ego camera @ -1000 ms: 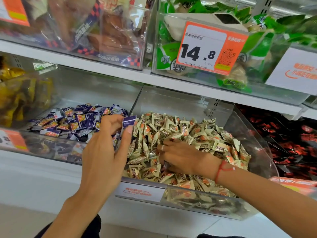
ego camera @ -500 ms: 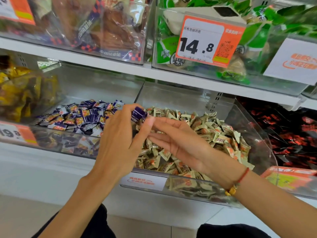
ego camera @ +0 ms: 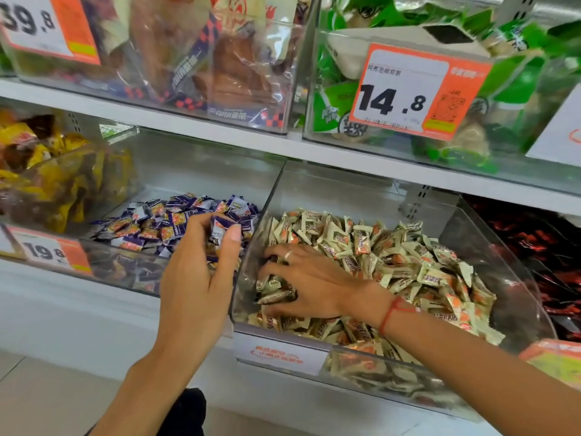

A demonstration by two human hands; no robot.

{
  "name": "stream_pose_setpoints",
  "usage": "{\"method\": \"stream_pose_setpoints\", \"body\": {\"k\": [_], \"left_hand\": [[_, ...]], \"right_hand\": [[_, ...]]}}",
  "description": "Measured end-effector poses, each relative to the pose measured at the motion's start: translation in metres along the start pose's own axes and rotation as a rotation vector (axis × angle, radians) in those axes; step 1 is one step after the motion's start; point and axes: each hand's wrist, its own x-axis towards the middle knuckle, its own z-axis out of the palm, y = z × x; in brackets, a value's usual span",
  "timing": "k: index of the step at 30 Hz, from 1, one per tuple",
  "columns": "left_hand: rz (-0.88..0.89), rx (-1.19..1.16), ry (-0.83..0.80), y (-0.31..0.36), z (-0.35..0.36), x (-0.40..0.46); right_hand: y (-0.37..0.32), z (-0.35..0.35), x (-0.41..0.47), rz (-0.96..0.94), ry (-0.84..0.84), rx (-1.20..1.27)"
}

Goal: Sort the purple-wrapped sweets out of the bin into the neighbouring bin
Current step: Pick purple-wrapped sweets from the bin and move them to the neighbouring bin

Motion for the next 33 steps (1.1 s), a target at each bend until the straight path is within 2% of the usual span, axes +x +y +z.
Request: {"method": "stream_pose_setpoints", "body": {"k": [12, 20, 24, 28, 30, 33], "left_hand": [[-0.023, 0.011, -0.027, 0.001, 0.000, -0.001], [-0.030, 0.017, -0.029, 0.001, -0.003, -0.001], [-0.024, 0.023, -0.035, 0.002, -0.002, -0.001], [-0.007, 0.021, -0.049, 0.005, 0.000, -0.001], [-0.001, 0.015, -0.060, 0.006, 0.001, -0.001], [0.004, 0.003, -0.064, 0.008, 0.001, -0.002]], "right_hand": [[0.005, -0.001, -0.022, -0.058, -0.142, -0.213], [0.017, -0.015, -0.053, -0.051, -0.246, -0.146], [0.026, -0.030, -0.075, 0.039, -0.209, -0.086], [0.031, -0.046, -0.086, 0.160, -0.175, -0.129], [0.028, -0.052, -0.078, 0.176, -0.163, -0.181], [0.016, -0.050, -0.052, 0.140, -0.059, -0.148]]}}
